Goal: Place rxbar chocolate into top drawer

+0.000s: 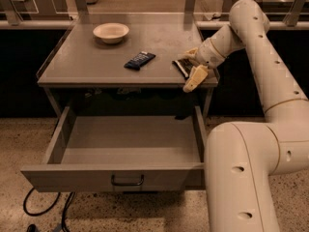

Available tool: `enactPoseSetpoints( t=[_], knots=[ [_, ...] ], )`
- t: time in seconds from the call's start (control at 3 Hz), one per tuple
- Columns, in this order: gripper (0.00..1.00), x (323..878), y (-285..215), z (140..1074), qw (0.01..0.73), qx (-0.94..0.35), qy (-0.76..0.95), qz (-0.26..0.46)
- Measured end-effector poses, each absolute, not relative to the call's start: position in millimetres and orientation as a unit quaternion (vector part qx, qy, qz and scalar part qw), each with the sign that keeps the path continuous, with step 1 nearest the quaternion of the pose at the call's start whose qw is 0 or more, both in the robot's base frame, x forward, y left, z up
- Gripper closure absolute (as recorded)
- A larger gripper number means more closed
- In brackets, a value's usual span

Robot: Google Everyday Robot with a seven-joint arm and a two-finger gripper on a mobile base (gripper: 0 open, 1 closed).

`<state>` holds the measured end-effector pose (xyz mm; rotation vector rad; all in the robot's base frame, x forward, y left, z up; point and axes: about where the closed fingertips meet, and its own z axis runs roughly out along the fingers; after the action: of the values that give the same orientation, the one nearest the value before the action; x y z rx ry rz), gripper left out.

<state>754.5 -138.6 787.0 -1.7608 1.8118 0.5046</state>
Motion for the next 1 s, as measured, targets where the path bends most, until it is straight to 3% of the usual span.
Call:
enactPoseSetpoints(
  t=[0.67, 1.0],
  knots=[
    [0.89, 748.1, -138.5, 793.1, 0.279, -0.656, 0.675, 0.188],
    [1.00, 744.6, -138.3, 794.5, 0.279, -0.656, 0.675, 0.188]
  ],
)
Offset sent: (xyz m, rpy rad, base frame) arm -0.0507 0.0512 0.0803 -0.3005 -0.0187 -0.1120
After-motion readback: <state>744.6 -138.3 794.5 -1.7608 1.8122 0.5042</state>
